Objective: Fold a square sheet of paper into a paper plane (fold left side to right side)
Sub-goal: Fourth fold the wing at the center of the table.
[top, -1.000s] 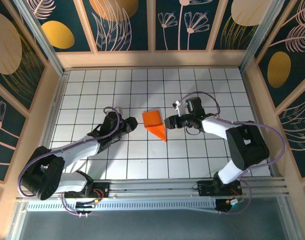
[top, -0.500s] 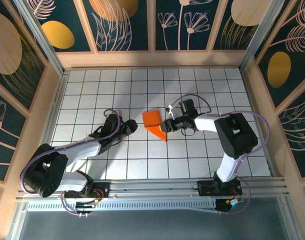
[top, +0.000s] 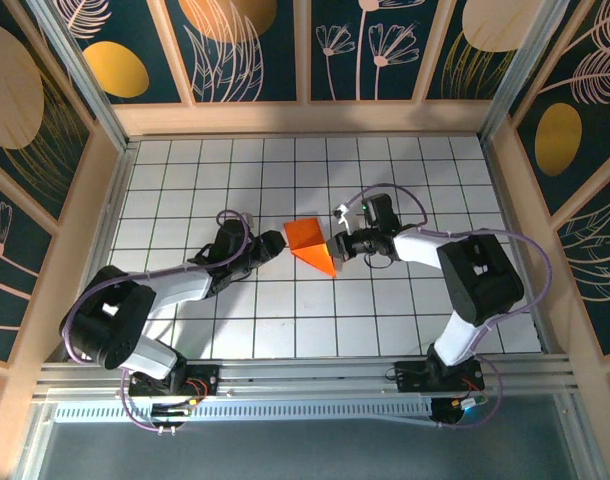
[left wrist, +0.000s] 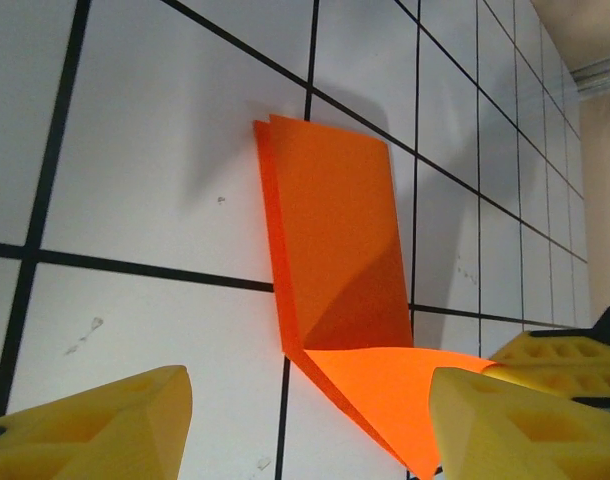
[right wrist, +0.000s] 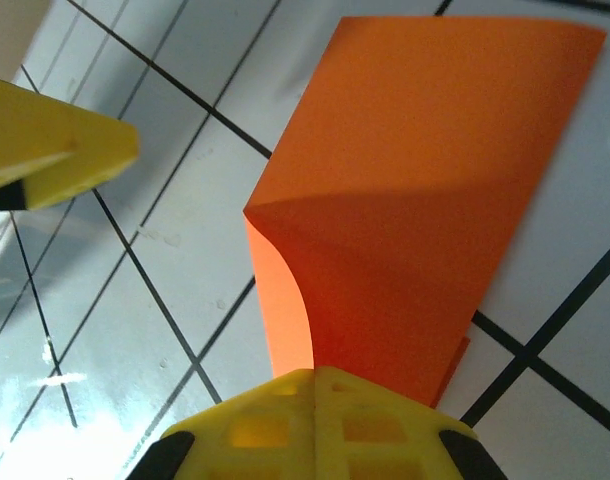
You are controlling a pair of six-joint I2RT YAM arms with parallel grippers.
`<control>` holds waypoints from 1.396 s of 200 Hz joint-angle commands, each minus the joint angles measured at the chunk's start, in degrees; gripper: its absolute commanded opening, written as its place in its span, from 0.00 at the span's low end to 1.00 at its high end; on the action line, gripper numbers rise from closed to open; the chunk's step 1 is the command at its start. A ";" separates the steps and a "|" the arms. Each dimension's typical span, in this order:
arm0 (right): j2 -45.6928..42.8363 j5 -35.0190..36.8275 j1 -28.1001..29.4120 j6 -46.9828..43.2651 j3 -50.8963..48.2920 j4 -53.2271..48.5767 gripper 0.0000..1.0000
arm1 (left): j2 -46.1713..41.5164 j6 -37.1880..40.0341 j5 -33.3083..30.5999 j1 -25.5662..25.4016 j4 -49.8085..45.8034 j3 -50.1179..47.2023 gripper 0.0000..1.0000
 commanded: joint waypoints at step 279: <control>-16.71 34.44 5.74 7.62 2.27 -17.09 0.47 | 17.32 -3.69 13.64 0.91 8.55 13.46 0.00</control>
